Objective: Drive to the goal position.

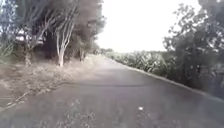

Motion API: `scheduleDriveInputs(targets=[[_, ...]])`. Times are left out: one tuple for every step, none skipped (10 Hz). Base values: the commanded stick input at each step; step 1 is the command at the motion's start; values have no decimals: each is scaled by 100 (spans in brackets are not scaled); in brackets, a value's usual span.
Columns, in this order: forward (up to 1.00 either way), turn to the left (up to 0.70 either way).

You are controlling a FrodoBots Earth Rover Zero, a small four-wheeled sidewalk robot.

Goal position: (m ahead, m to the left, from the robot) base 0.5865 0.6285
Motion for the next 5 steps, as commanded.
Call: scheduleDriveInputs(targets=[[70, 0], [70, 0], [70, 0], [70, 1], [70, 2]])
